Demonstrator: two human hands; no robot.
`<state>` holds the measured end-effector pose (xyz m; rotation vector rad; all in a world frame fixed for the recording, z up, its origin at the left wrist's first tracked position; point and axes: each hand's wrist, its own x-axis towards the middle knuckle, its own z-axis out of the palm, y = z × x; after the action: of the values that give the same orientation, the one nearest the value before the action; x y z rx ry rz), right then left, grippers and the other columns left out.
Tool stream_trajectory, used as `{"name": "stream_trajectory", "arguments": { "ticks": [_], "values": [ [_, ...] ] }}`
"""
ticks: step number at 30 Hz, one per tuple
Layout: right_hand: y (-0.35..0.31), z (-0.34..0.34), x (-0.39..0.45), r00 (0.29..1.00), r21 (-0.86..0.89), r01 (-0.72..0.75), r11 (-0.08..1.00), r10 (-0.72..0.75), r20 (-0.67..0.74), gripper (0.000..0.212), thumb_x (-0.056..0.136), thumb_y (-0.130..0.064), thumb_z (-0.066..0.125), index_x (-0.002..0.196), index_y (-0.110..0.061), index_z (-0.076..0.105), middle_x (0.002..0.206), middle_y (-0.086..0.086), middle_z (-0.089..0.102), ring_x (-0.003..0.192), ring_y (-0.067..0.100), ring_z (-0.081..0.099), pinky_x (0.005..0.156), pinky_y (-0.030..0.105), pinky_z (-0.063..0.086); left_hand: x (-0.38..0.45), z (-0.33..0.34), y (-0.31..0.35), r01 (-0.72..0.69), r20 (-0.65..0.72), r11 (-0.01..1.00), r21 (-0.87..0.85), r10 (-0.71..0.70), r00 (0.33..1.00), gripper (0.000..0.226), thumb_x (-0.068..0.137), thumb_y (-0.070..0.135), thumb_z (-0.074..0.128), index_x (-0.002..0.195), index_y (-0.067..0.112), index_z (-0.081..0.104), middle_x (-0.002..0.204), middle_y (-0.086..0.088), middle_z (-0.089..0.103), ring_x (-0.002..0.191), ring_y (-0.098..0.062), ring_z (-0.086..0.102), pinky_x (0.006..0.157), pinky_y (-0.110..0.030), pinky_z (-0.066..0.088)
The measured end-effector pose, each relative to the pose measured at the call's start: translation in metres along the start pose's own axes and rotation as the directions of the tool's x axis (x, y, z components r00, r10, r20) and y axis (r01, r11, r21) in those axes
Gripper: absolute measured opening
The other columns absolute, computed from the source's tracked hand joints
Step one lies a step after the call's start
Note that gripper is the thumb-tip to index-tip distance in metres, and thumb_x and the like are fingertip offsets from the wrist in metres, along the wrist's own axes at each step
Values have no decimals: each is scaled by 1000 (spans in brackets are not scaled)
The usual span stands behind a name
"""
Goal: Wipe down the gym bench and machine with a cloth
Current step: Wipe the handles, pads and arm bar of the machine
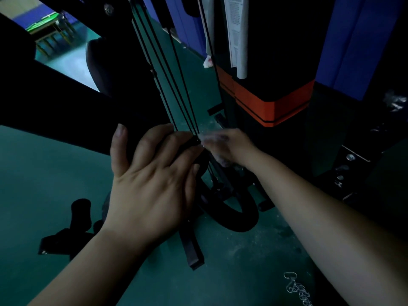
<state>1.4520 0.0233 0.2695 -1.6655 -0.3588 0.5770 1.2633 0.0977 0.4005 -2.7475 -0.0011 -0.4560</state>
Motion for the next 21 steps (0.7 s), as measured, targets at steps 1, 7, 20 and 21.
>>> {"name": "stream_trajectory", "arguments": {
  "ticks": [1,7,20,21],
  "values": [
    [2,5,-3,996,-83,23,996,-16,84,28,83,-26,72,111,-24,68,93,-12,68,77,6,64,66,14,50,0,1,0,4,11,1000,-3,-4,1000,40,99,36,31,122,25,62,128,8,57,132,-24,40,113,-60,10],
    [1,9,12,999,-90,13,996,-17,-49,16,91,-28,61,94,-14,68,66,-6,58,53,7,54,53,22,39,1,1,0,7,10,1000,-10,-7,1000,41,99,36,30,123,25,61,127,8,57,132,-22,39,115,-49,-2],
    [10,-16,-57,989,-69,-147,987,145,-39,46,91,-49,55,67,-9,53,47,1,45,39,12,42,45,22,32,-1,5,-2,-31,-41,999,11,31,999,39,99,34,31,119,24,63,122,6,60,130,-24,41,114,-45,-7],
    [6,-22,-66,981,-108,-192,975,192,-12,48,90,-51,56,67,-9,54,45,1,44,35,11,40,40,19,31,-1,5,-2,-32,-50,999,14,33,998,40,100,34,30,118,23,64,121,6,60,130,-24,41,115,-45,-7]
  ]
}}
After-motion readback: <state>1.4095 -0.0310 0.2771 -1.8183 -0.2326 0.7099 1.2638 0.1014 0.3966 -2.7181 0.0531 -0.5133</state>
